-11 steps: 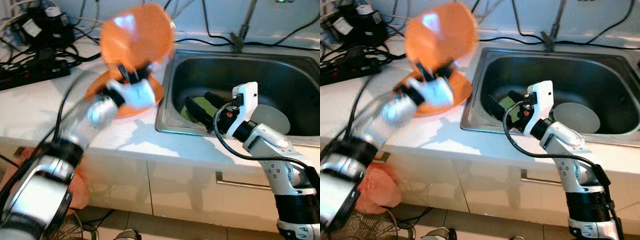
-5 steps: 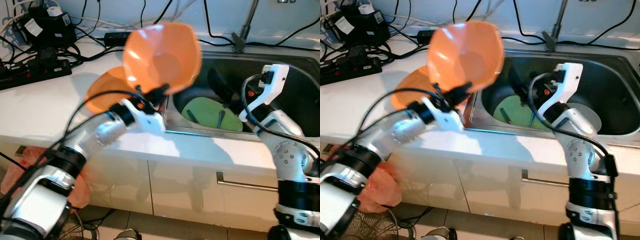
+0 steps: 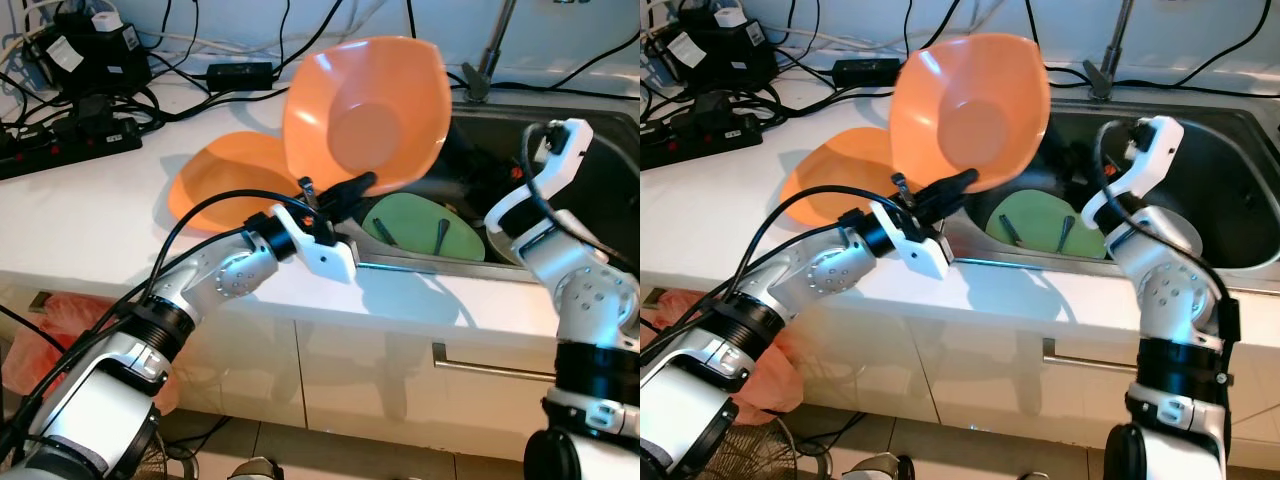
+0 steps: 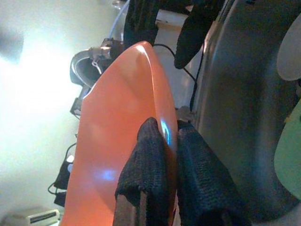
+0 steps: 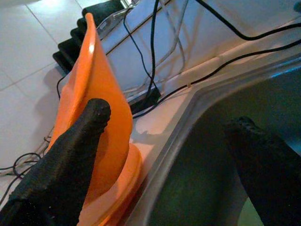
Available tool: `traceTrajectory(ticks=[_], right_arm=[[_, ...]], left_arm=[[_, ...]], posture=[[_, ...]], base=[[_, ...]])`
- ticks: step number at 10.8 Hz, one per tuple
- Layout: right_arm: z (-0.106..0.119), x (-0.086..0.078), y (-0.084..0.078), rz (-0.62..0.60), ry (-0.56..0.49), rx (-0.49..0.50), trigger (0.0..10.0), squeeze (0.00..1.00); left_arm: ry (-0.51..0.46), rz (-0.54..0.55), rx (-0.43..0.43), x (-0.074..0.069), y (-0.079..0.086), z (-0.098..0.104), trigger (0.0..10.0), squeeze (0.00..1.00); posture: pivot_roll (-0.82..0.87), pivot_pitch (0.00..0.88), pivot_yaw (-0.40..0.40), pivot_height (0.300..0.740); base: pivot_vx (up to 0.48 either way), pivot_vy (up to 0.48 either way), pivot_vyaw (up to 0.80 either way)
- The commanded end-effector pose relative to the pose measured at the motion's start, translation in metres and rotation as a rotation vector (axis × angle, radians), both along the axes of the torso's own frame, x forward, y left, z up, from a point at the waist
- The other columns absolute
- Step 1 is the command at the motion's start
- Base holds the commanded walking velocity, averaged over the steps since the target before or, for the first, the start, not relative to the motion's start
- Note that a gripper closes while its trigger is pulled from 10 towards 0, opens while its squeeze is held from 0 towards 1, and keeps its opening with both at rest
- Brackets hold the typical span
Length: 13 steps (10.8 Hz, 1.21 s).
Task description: Kitchen organization
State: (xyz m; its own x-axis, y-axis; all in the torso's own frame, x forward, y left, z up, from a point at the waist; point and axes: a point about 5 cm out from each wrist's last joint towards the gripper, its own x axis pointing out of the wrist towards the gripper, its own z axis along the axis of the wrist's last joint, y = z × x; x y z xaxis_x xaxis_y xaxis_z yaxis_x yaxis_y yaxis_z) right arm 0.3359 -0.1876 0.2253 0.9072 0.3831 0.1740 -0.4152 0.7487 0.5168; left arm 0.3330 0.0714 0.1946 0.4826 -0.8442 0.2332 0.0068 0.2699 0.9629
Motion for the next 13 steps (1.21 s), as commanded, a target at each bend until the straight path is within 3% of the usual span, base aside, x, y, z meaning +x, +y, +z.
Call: traceTrajectory(ticks=[1,6,13], right_arm=[[0.009,0.003,0.001,0.008,-0.017,0.013,10.0,0.0],[0.016,0.006,-0.022,-0.202,-0.067,0.059,10.0,0.0],[0.023,-0.009,0.013,0.109,-0.137,-0.018,10.0,0.0]], left_arm=[[-0.05,-0.045,-0.002,-0.003,-0.008,0.009,0.0,0.0],[-0.089,0.078,-0.057,0.014,0.006,0.023,0.0,0.0],[-0.057,0.002,-0.051,0.003,-0.017,0.009,0.0,0.0]], posture=[[0.06,0.057,0.023,0.74],[0.06,0.061,0.026,0.74],[0.05,0.067,0.018,0.74]], base=[[0.0,0.0,0.0],[0.0,0.0,0.0],[0.0,0.0,0.0]])
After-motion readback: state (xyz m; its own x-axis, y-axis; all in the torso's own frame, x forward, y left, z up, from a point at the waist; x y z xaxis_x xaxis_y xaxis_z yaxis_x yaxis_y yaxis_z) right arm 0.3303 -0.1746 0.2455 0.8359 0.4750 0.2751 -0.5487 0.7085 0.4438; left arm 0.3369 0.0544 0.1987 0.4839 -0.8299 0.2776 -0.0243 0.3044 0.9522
